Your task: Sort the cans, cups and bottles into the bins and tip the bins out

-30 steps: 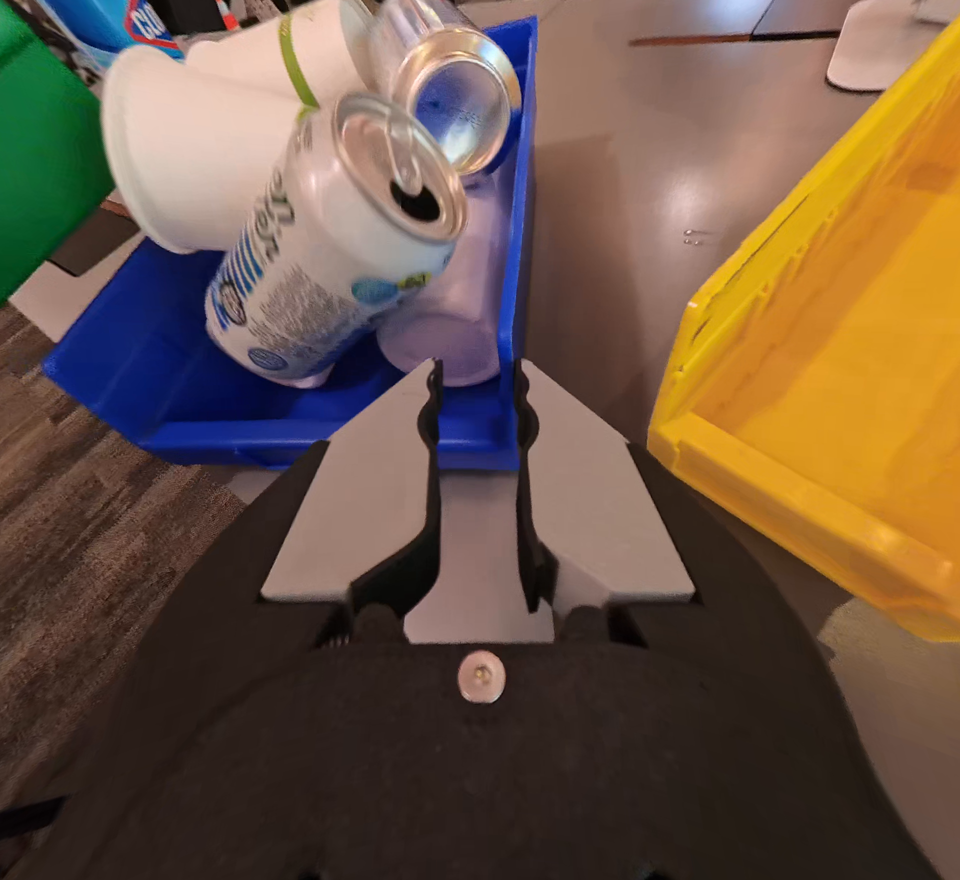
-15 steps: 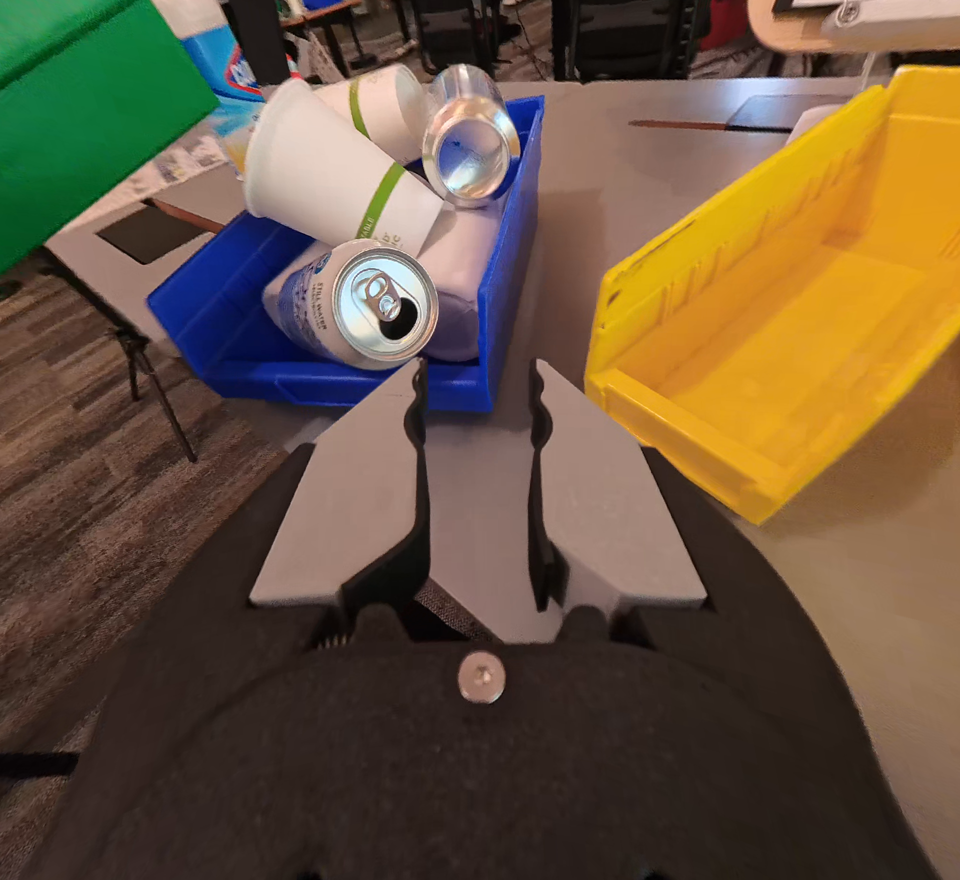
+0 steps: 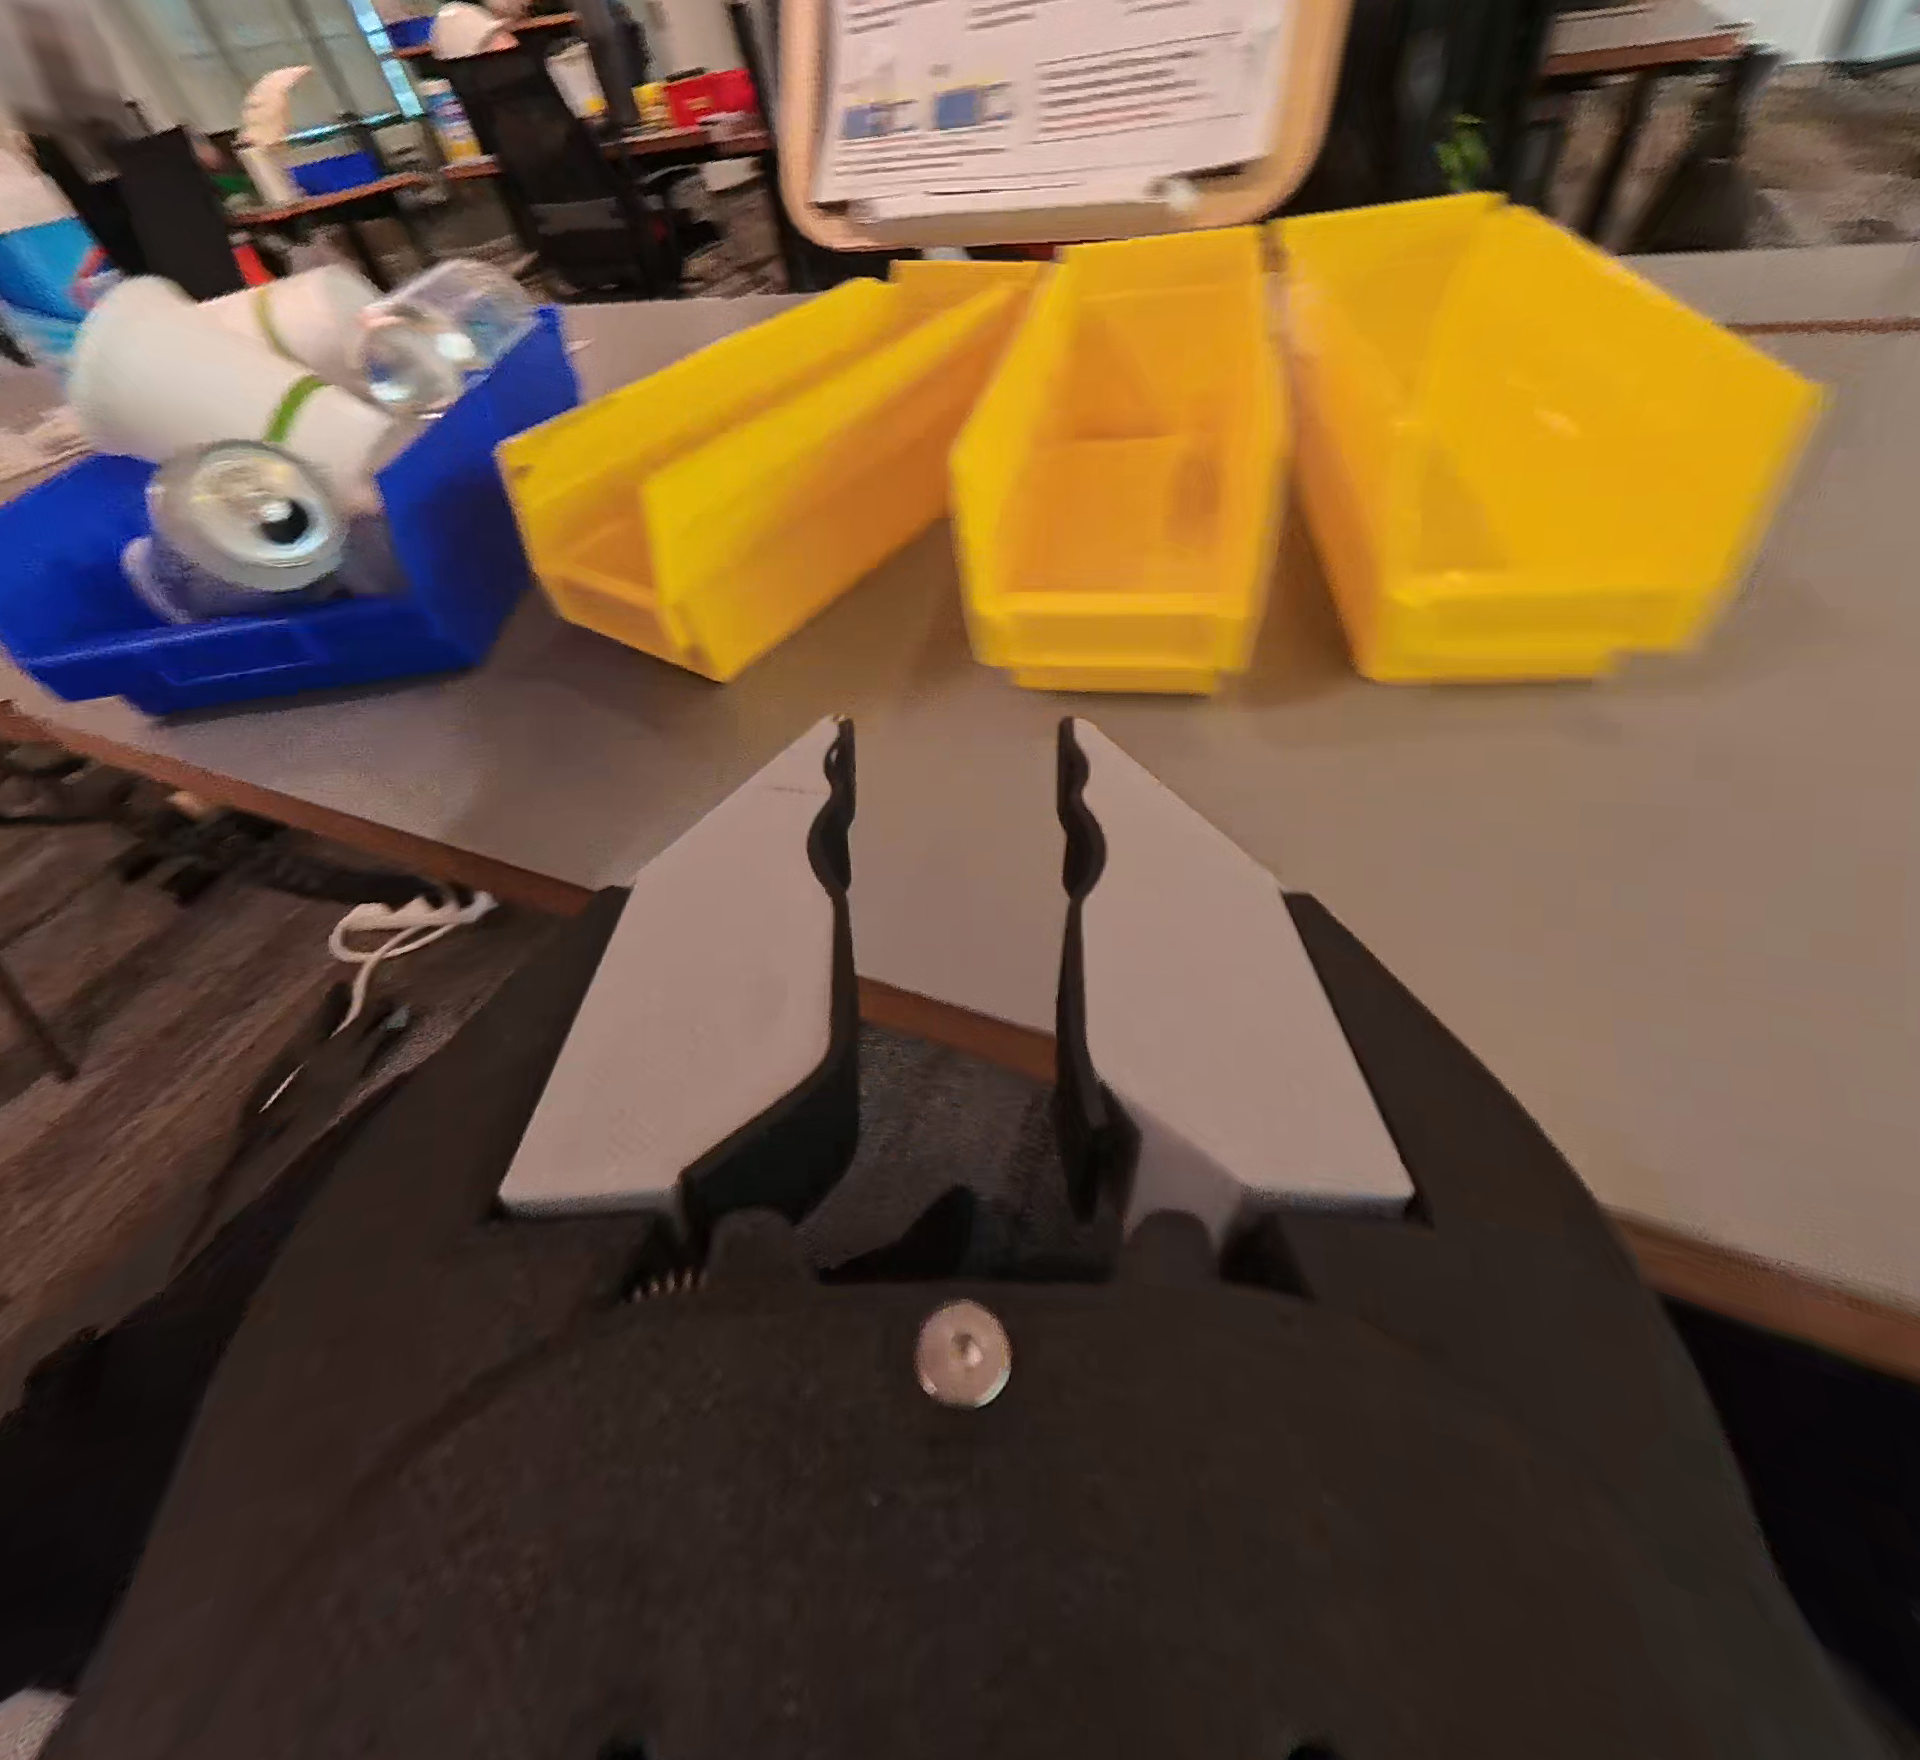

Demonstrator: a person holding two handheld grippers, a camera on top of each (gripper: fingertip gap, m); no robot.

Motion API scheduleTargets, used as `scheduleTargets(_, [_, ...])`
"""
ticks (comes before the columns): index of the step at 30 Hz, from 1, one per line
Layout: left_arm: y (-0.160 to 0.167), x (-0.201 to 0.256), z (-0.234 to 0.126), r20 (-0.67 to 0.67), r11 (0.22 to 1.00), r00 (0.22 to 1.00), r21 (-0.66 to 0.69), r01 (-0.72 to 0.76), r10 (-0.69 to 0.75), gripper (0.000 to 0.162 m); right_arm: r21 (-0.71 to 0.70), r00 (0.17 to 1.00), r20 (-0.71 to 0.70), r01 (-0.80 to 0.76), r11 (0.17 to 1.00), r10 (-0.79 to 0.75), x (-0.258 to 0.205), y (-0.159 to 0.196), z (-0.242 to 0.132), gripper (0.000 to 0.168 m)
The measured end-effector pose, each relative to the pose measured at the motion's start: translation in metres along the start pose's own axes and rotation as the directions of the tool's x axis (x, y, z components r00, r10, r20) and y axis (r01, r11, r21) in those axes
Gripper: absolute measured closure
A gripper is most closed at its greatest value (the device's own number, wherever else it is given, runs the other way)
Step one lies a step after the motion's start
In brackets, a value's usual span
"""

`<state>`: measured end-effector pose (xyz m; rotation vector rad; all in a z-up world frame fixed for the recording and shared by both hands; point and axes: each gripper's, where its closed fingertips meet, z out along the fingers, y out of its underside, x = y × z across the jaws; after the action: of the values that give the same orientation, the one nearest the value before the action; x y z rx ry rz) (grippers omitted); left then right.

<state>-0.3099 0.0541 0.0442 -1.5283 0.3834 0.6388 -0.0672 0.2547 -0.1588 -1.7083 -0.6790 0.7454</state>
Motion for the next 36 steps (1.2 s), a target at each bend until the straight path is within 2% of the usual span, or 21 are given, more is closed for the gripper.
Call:
scheduleTargets(3, [-0.07, 0.06, 0.05, -0.151, 0.992, 0.988, 0.12, -0.026, 0.044, 0.156, 0.045, 0.992, -0.109, -0.063, 0.997, 0.068, 0.056, 0.009, -0.052, 0.131])
scheduleTargets(6, [-0.131, 0.143, 0.098, -0.323, 0.978, 0.943, 0.211, -0.009, 0.079, 0.156, 0.078, 0.972, -0.189, -0.129, 0.989, 0.142, 0.101, 0.013, -0.101, 0.129])
scheduleTargets(9, [-0.175, 0.24, 0.135, -0.485, 0.969, 0.869, 0.245, 0.031, 0.095, 0.156, 0.131, 0.934, -0.309, -0.143, 0.981, 0.178, 0.139, 0.005, -0.159, 0.124])
scheduleTargets(11, [-0.192, 0.307, 0.16, -0.581, 0.97, 0.809, 0.233, 0.063, 0.087, 0.155, 0.165, 0.903, -0.38, -0.148, 0.975, 0.201, 0.159, 0.004, -0.198, 0.122])
scheduleTargets(13, [-0.192, 0.377, 0.186, -0.663, 0.982, 0.747, 0.171, 0.084, 0.051, 0.155, 0.197, 0.865, -0.443, -0.161, 0.967, 0.235, 0.175, 0.006, -0.236, 0.121])
scheduleTargets(17, [-0.154, 0.502, 0.221, -0.745, 0.999, 0.666, -0.003, 0.033, -0.024, 0.155, 0.272, 0.804, -0.511, -0.185, 0.944, 0.304, 0.193, 0.011, -0.3, 0.121])
scheduleTargets(20, [-0.101, 0.581, 0.235, -0.778, 0.952, 0.557, -0.292, 0.09, -0.291, 0.159, 0.316, 0.781, -0.52, -0.198, 0.928, 0.344, 0.197, 0.015, -0.327, 0.121])
scheduleTargets(21, [-0.089, 0.588, 0.245, -0.73, 0.934, 0.591, -0.33, 0.133, -0.343, 0.157, 0.318, 0.779, -0.522, -0.2, 0.927, 0.347, 0.197, 0.016, -0.331, 0.121])
scheduleTargets(22, [-0.091, 0.587, 0.251, -0.695, 0.927, 0.617, -0.318, 0.198, -0.37, 0.159, 0.311, 0.777, -0.527, -0.201, 0.929, 0.345, 0.196, 0.017, -0.333, 0.121])
scheduleTargets(25, [-0.094, 0.59, 0.25, -0.712, 0.934, 0.609, -0.314, 0.169, -0.349, 0.16, 0.274, 0.776, -0.542, -0.198, 0.941, 0.321, 0.196, 0.021, -0.33, 0.119])
scheduleTargets(26, [-0.096, 0.587, 0.247, -0.724, 0.935, 0.596, -0.314, 0.165, -0.348, 0.152, 0.256, 0.779, -0.542, -0.203, 0.945, 0.314, 0.196, 0.024, -0.325, 0.118])
scheduleTargets(28, [-0.099, 0.57, 0.236, -0.744, 0.928, 0.556, -0.324, 0.184, -0.37, 0.112, 0.211, 0.796, -0.528, -0.216, 0.954, 0.296, 0.193, 0.03, -0.31, 0.116])
scheduleTargets(29, [-0.101, 0.559, 0.221, -0.773, 0.922, 0.503, -0.331, 0.199, -0.386, 0.102, 0.184, 0.81, -0.512, -0.221, 0.958, 0.285, 0.189, 0.032, -0.3, 0.114])
scheduleTargets(31, [-0.095, 0.528, 0.179, -0.836, 0.924, 0.396, -0.324, 0.204, -0.38, 0.092, 0.127, 0.847, -0.472, -0.208, 0.97, 0.243, 0.175, 0.033, -0.277, 0.111])
scheduleTargets(32, [-0.087, 0.505, 0.159, -0.855, 0.932, 0.376, -0.294, 0.213, -0.356, 0.091, 0.101, 0.866, -0.45, -0.194, 0.976, 0.218, 0.167, 0.033, -0.264, 0.11])
scheduleTargets(33, [-0.078, 0.479, 0.14, -0.87, 0.942, 0.373, -0.251, 0.224, -0.321, 0.091, 0.074, 0.884, -0.425, -0.181, 0.981, 0.195, 0.159, 0.033, -0.251, 0.11])
scheduleTargets(36, [-0.028, 0.388, 0.111, -0.843, 0.963, 0.475, -0.175, 0.203, -0.253, 0.09, -0.009, 0.933, -0.333, -0.15, 0.989, 0.139, 0.13, 0.034, -0.204, 0.107])
